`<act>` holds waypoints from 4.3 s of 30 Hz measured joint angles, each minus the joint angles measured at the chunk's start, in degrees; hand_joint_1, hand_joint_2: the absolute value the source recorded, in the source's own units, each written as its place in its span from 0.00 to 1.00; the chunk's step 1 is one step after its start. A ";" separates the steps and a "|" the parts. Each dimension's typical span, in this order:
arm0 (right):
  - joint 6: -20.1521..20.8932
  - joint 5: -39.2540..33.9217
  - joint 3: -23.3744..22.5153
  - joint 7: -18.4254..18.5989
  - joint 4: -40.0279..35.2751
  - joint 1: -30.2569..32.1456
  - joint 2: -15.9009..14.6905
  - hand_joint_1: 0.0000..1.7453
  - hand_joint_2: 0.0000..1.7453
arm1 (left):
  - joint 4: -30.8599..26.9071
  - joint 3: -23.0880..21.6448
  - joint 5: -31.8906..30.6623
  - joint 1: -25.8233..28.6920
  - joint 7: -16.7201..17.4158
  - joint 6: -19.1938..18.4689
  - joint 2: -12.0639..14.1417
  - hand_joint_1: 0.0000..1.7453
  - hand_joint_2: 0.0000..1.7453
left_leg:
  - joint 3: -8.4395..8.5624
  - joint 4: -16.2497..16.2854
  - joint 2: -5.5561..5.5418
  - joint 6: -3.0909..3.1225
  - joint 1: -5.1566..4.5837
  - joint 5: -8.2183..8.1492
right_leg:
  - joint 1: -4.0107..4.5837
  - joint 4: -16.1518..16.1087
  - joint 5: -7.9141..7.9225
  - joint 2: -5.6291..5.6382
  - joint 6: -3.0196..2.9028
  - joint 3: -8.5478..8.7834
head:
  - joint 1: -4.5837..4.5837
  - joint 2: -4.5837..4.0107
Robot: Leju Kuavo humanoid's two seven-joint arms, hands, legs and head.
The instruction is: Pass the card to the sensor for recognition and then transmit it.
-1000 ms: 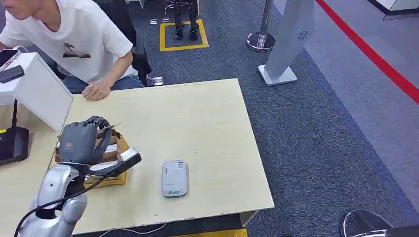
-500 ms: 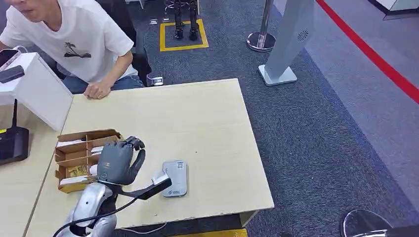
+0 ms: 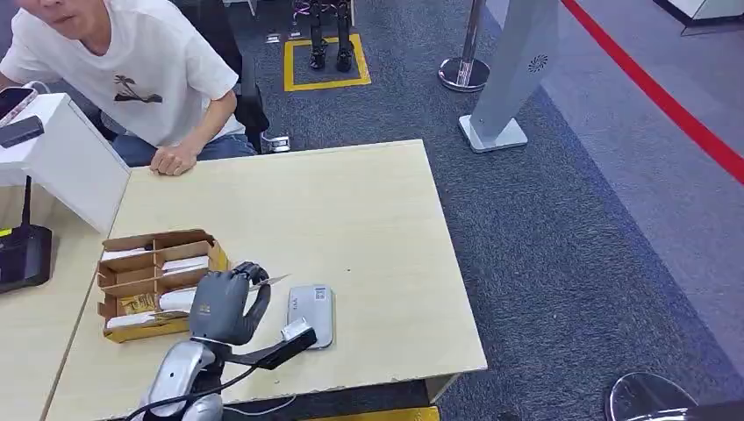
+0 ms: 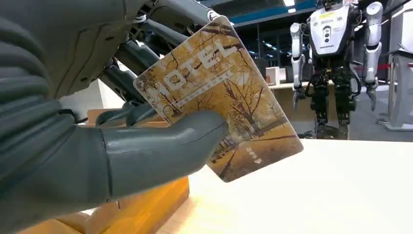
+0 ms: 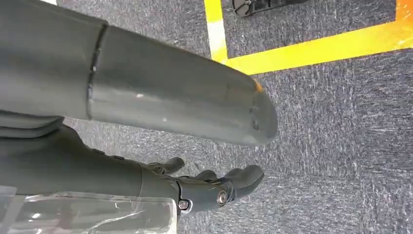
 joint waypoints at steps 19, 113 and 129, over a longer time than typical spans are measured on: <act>0.28 1.33 2.95 1.38 -0.02 -1.46 0.00 0.00 0.00 | 9.46 0.76 1.46 -7.71 -0.04 -0.85 -5.40 1.00 1.00 | 0.01 0.02 -0.01 0.00 -0.01 0.01 | 0.00 0.00 0.02 -0.01 0.01 0.01 | 0.00 0.02; 0.15 -5.33 5.99 1.47 -0.02 0.77 0.26 0.00 0.00 | 8.96 17.03 2.89 -10.08 2.91 1.55 1.69 1.00 1.00 | 0.11 -0.01 -0.02 -0.02 0.02 0.05 | 0.03 0.06 0.01 -0.02 0.00 0.11 | 0.00 0.02; 0.04 -5.35 5.97 1.29 0.00 3.31 -0.35 0.00 0.00 | 9.01 23.50 2.08 -10.08 2.30 2.73 7.74 1.00 1.00 | 0.11 -0.01 -0.01 -0.03 0.02 0.06 | 0.03 0.06 0.01 -0.01 0.00 0.09 | 0.00 0.00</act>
